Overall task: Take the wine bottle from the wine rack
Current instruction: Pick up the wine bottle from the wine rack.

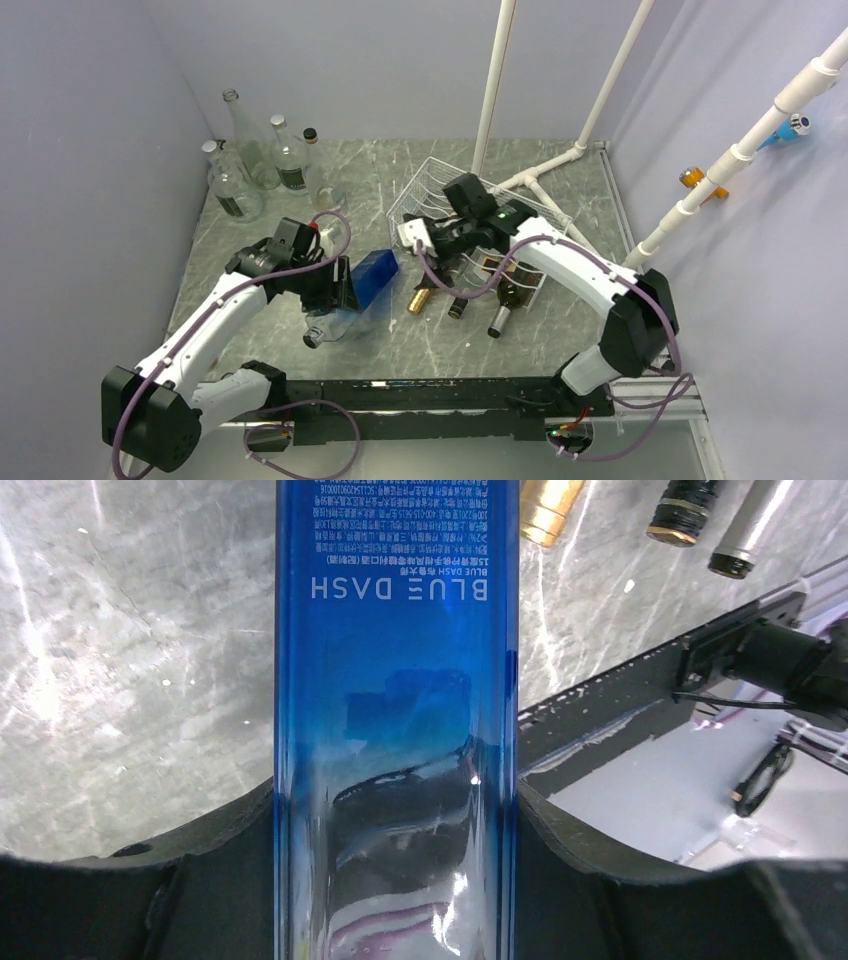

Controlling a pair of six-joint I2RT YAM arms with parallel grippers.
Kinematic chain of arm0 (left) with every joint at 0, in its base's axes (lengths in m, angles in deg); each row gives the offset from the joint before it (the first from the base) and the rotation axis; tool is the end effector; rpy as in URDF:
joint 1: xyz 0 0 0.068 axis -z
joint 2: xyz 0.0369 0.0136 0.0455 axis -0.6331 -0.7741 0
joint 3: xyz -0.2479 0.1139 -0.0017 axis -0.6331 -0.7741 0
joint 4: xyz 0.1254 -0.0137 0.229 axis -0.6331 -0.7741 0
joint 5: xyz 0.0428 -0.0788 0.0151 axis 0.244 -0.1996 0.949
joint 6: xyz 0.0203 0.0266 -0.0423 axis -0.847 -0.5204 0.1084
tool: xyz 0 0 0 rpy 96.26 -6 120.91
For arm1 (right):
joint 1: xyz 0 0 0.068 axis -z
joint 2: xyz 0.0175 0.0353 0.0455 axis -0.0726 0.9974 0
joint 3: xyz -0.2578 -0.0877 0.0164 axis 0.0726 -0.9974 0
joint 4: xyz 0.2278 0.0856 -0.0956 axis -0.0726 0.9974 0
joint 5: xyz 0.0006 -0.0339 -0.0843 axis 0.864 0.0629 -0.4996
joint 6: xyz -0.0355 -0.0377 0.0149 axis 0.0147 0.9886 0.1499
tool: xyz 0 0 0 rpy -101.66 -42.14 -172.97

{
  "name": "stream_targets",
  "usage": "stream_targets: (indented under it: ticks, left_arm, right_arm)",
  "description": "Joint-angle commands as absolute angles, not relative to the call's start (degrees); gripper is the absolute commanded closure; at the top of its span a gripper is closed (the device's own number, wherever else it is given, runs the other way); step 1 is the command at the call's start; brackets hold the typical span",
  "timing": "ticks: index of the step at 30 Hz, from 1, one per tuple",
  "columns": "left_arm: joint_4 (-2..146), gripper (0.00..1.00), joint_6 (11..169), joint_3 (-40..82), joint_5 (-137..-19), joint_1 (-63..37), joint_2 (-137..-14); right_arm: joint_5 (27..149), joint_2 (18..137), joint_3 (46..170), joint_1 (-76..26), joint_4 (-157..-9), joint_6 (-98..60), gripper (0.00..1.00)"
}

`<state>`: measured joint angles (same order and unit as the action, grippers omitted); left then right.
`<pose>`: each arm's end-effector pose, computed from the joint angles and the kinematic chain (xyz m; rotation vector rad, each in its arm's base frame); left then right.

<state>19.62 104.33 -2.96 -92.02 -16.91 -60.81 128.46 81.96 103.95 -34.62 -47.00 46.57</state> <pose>0.1717 -0.0852 0.2546 0.0536 2.7615 -0.7670 0.2273 0.2170 0.2997 -1.8946 1.1876 0.8406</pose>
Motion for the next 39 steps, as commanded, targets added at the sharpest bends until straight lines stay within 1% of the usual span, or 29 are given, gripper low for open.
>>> stream_targets:
  ticks: [1, 8, 18, 32, 35, 39]
  left_arm:
    - [24.5, 1.0, 105.0, 1.8, -101.2, -19.9, -58.8]
    - [23.9, 1.0, 103.6, 1.6, -109.1, -24.6, -60.8]
    - [23.5, 1.0, 102.6, 1.3, -113.7, -27.1, -60.8]
    - [24.1, 1.0, 102.5, 1.0, -118.1, -28.2, -60.8]
    - [24.5, 1.0, 102.8, 0.8, -119.2, -28.4, -60.7]
    - [25.3, 1.0, 103.1, 0.5, -120.3, -28.6, -60.7]
  right_arm:
    - [124.2, 85.7, 109.4, -39.8, -51.6, 48.7, 0.0]
    - [117.1, 90.6, 113.6, -47.1, -54.2, 48.2, 0.0]
    - [110.9, 96.1, 115.4, -51.6, -57.0, 49.6, 0.0]
    - [110.7, 99.9, 114.5, -53.4, -60.8, 49.3, 0.01]
    - [111.1, 100.6, 114.4, -53.4, -61.3, 49.7, 0.03]
    - [112.4, 101.5, 114.7, -53.4, -61.3, 50.1, 0.12]
